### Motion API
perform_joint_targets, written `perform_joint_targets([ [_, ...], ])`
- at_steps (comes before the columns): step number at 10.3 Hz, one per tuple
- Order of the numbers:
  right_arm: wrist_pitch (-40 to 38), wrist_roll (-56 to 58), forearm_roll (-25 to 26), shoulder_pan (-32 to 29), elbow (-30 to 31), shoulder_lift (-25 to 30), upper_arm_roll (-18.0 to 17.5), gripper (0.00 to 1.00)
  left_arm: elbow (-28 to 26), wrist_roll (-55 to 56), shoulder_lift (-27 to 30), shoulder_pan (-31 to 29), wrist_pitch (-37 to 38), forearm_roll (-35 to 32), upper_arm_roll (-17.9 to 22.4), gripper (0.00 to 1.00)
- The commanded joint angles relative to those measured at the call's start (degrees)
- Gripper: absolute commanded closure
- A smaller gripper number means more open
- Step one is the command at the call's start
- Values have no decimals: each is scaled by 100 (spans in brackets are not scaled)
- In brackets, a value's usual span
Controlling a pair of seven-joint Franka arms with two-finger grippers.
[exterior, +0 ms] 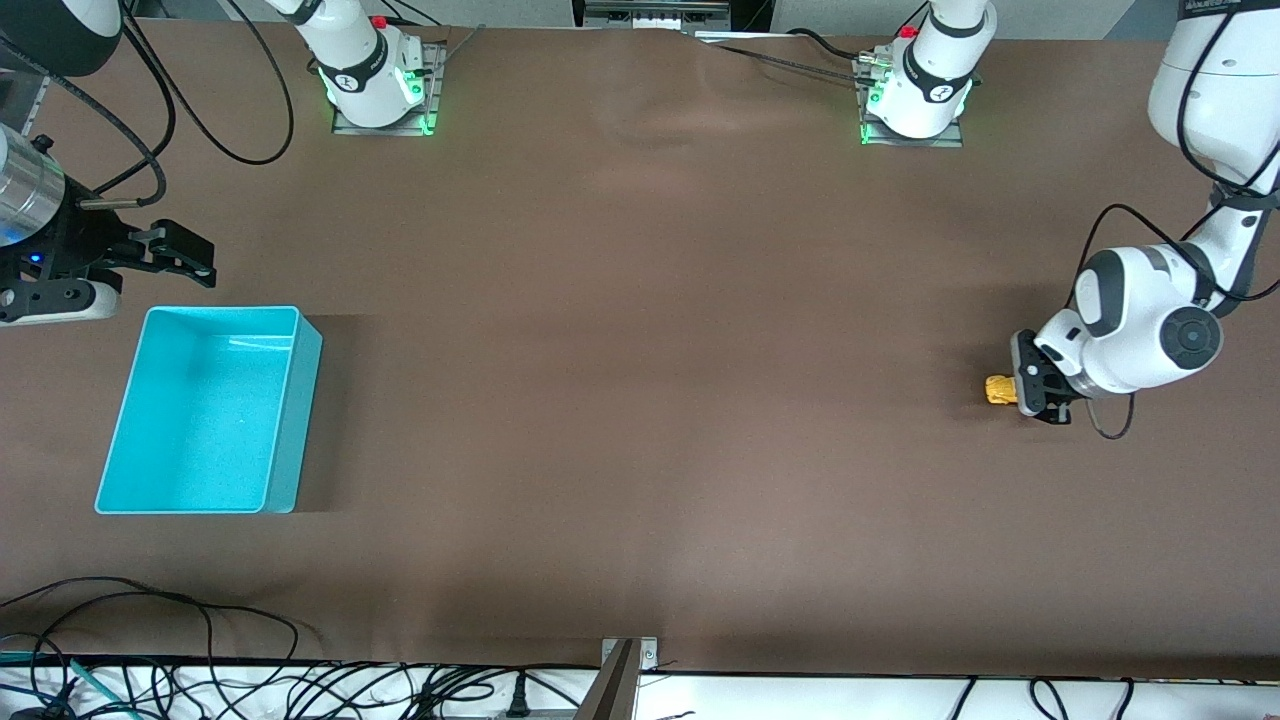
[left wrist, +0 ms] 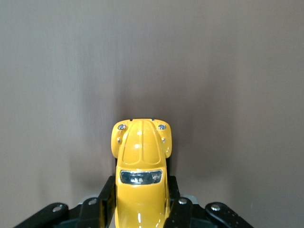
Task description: Wind up and store yellow beetle car
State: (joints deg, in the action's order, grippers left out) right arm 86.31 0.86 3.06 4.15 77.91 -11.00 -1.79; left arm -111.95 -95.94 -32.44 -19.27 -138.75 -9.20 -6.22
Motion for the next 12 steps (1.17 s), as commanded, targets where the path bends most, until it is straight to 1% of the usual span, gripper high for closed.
perform_joint_targets([
  [1, -17, -43, -24, -10, -83, -17, -6, 0, 560, -607, -816, -358, -179, -231, -28, 93],
  [4, -17, -43, -60, 16, -83, -17, -23, 0, 719, -1039, -825, -674, -179, -231, -19, 93],
  [8, 53, -43, -95, -28, -83, -25, -15, 0, 719, -1040, -843, -736, -179, -223, -19, 93],
  [9, 53, -43, -95, -28, -83, -25, -6, 0, 719, -1040, -825, -728, -170, -223, -19, 86],
  [10, 44, -43, -95, -45, -83, -25, 3, 0, 728, -1040, -808, -728, -170, -196, -28, 40],
  [11, 44, -34, -95, -54, -83, -25, 12, 0, 736, -1049, -747, -736, -100, -170, -37, 0],
  [12, 53, -42, -95, -37, -83, -25, 3, 0, 745, -1023, -555, -675, 57, -170, -54, 0],
])
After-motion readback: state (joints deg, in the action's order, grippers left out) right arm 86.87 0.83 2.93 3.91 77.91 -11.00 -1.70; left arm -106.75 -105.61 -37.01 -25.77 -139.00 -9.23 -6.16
